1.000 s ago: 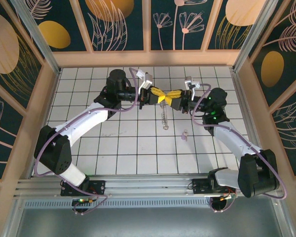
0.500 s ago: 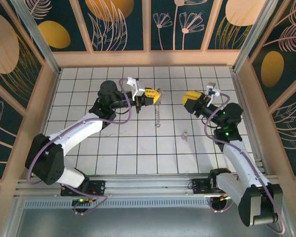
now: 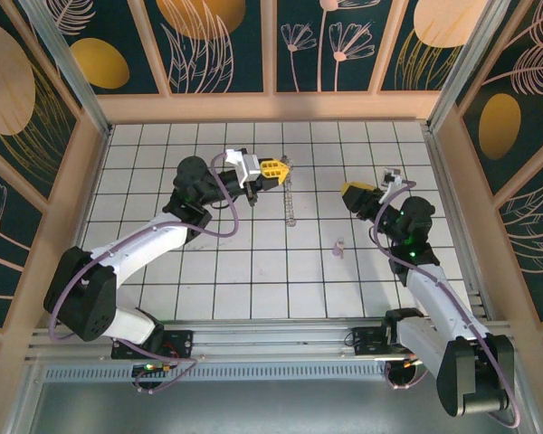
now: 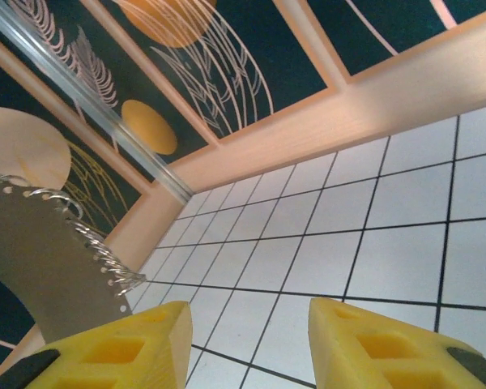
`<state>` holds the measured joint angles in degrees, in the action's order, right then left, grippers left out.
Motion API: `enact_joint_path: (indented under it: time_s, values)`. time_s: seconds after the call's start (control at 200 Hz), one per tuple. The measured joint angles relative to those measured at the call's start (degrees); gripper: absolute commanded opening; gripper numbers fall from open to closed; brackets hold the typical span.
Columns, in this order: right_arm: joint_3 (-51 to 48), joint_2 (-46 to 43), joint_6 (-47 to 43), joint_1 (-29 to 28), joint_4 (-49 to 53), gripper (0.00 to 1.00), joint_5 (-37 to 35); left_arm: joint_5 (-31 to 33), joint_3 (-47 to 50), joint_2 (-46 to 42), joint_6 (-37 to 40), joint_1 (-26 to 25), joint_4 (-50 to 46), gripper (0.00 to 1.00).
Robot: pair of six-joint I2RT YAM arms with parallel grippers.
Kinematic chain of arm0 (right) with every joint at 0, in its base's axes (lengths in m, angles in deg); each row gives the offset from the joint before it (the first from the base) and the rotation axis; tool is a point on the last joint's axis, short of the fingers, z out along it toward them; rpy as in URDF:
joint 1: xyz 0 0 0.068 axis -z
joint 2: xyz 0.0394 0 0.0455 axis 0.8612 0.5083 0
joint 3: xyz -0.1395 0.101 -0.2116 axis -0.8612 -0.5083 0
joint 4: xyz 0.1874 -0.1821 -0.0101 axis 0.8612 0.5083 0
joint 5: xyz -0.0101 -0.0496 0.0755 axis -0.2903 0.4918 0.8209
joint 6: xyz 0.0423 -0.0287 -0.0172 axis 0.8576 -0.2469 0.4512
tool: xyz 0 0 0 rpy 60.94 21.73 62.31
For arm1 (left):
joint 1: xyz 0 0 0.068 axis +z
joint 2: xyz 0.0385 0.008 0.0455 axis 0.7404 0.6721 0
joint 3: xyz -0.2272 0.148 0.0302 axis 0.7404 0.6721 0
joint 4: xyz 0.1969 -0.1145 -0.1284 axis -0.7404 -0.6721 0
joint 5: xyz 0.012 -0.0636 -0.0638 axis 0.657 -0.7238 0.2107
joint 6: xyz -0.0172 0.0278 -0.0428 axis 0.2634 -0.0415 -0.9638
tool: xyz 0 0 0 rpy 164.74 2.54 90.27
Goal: Put the keys on the keyring
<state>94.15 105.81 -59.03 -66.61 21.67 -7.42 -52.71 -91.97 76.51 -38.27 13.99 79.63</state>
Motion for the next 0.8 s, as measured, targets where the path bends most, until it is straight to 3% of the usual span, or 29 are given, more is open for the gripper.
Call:
enact_joint_path:
  time_s: [0.536,0.801]
  values:
    - [-1.9,0.6,1.3,0.8,3.5,0.43,-4.0,1.2,1.3,-1.6,1.7,0.0,0.9,0.00]
    - [0.6,4.4,2.6,0.9,14.4,0.42,-11.4,1.9,2.8,-1.8,1.4,0.0,1.5,0.00]
